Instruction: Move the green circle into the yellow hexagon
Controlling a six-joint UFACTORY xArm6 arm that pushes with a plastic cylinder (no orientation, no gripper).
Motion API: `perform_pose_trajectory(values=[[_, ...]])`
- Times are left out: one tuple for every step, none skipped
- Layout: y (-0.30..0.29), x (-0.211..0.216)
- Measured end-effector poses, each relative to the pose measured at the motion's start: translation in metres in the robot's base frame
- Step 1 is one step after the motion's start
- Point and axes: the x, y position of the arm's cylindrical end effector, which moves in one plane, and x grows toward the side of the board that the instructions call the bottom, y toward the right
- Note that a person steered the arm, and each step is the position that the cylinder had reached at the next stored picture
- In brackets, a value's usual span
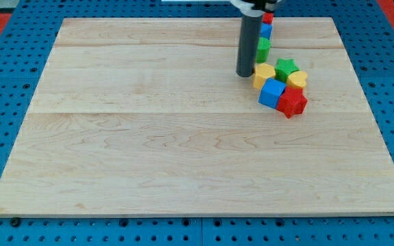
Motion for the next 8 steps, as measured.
perform_pose_trajectory(values=[[-0.005,-0.025],[0.013,-0.036],[-0.007,-0.036],[-0.046,-0.053],[-0.051,-0.084],[-0.024,-0.110],[-0.003,-0.109],[0.012,-0.104]])
